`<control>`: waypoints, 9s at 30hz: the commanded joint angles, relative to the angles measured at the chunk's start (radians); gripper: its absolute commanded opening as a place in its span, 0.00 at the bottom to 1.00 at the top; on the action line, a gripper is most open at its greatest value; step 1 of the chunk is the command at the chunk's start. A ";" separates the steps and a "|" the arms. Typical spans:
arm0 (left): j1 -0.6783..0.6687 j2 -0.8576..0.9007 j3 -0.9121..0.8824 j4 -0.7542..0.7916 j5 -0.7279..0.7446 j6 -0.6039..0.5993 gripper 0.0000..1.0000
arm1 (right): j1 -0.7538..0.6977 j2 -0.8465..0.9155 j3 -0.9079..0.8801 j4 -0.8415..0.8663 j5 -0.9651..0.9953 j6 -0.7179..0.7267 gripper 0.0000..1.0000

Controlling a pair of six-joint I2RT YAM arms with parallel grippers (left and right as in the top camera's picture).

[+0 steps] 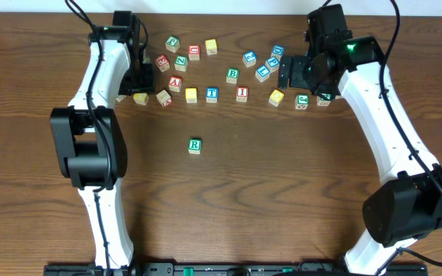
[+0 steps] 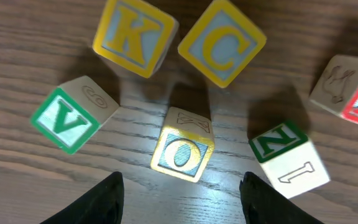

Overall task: Spell out ROBOT
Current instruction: 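Move the left gripper over the yellow O block and lower it, then align and close the left gripper on the yellow O block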

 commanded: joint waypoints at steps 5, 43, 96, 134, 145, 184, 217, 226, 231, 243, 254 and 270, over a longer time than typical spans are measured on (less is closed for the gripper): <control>0.005 0.001 -0.045 0.014 0.016 0.021 0.59 | 0.008 0.009 0.006 -0.001 0.005 0.007 0.99; 0.006 0.002 -0.159 0.124 0.016 0.077 0.59 | 0.008 0.009 0.006 -0.001 0.005 0.007 0.99; 0.006 0.029 -0.160 0.202 0.012 0.196 0.43 | 0.008 0.009 0.006 -0.001 0.005 0.007 0.99; 0.006 0.005 -0.149 0.179 0.012 0.169 0.32 | 0.008 0.009 0.006 -0.001 0.005 0.007 0.99; 0.006 0.005 -0.129 0.175 0.012 0.136 0.48 | 0.008 0.009 0.006 -0.001 0.005 0.007 0.99; 0.006 -0.122 -0.126 0.164 0.012 0.090 0.31 | 0.008 0.009 0.006 -0.001 0.005 0.007 0.99; 0.004 -0.111 -0.173 0.242 0.012 -0.104 0.46 | 0.008 0.009 0.006 -0.001 0.005 0.007 0.99; 0.004 -0.111 -0.174 0.251 0.012 -0.145 0.55 | 0.008 0.009 0.006 -0.001 0.005 0.007 0.99; 0.004 -0.111 -0.177 0.261 0.012 -0.158 0.62 | 0.008 0.009 0.006 -0.001 0.005 0.007 0.99; 0.003 -0.111 -0.261 0.332 0.012 -0.177 0.68 | 0.008 0.009 0.006 -0.001 0.005 0.007 0.99; 0.003 -0.111 -0.284 0.375 0.012 -0.176 0.68 | 0.008 0.009 0.006 -0.001 0.005 0.007 0.99; 0.003 -0.105 -0.321 0.424 0.012 -0.177 0.60 | 0.008 0.009 0.006 -0.001 0.005 0.007 0.99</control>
